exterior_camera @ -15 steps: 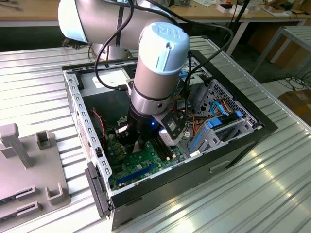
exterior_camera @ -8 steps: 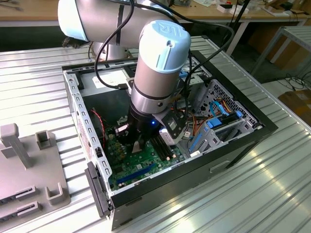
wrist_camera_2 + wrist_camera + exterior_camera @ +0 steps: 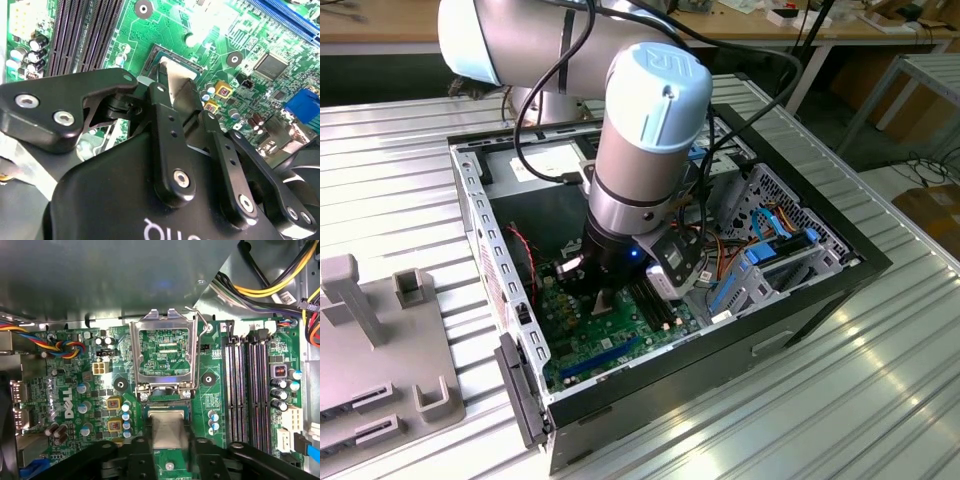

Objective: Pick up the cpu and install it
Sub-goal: 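Place the cpu into insertion slot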

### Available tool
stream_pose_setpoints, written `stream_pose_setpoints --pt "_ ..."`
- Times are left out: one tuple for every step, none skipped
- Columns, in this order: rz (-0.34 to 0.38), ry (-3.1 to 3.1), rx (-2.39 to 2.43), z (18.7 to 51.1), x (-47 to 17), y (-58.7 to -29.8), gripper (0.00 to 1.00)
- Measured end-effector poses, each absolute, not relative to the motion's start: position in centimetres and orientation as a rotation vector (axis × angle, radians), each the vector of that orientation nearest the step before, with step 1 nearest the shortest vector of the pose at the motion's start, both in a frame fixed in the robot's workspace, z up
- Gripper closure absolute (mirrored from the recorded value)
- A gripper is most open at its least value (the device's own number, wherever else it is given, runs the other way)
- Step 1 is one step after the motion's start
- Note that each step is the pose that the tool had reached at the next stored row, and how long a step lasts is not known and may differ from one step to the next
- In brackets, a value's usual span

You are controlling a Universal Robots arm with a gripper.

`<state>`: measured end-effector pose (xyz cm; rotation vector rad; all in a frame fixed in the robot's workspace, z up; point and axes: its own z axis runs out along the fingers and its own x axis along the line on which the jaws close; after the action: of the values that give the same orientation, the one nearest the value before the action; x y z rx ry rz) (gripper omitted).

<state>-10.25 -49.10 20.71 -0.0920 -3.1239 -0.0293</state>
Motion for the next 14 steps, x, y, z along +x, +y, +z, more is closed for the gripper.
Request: stream_pose_setpoints --pt "-0.032 -3.124 -0.092 20.70 -10.28 -49.10 0.67" --pt "-0.039 -3.124 -0.092 20.70 -10.32 -49.10 0.67" --pt "-0.045 -3.123 -0.092 20.70 -10.33 -49.10 0.67" --pt "-0.045 -3.123 -0.092 20.70 -10.33 -49.10 0.67" --pt "-0.045 -3.123 -0.092 20.70 -10.33 -49.11 0.67" --pt "-0.045 -3.123 -0.092 20.70 -10.34 -49.13 0.67" --pt "-0.045 -3.123 -0.092 20.73 -10.34 -49.17 0.67" --pt "-0.045 -3.123 -0.092 20.76 -10.34 -49.19 0.67" --pt "-0.045 -3.123 -0.092 20.78 -10.34 -49.21 0.67" --pt "-0.046 -3.123 -0.092 20.78 -10.33 -49.21 0.60" --pt "-0.045 -3.123 -0.092 20.78 -10.33 -49.21 0.60" --pt "-0.045 -3.123 -0.092 20.79 -10.33 -49.23 0.60" --pt "-0.045 -3.123 -0.092 20.79 -10.34 -49.25 0.60" --pt "-0.045 -3.123 -0.092 20.79 -10.33 -49.27 0.60"
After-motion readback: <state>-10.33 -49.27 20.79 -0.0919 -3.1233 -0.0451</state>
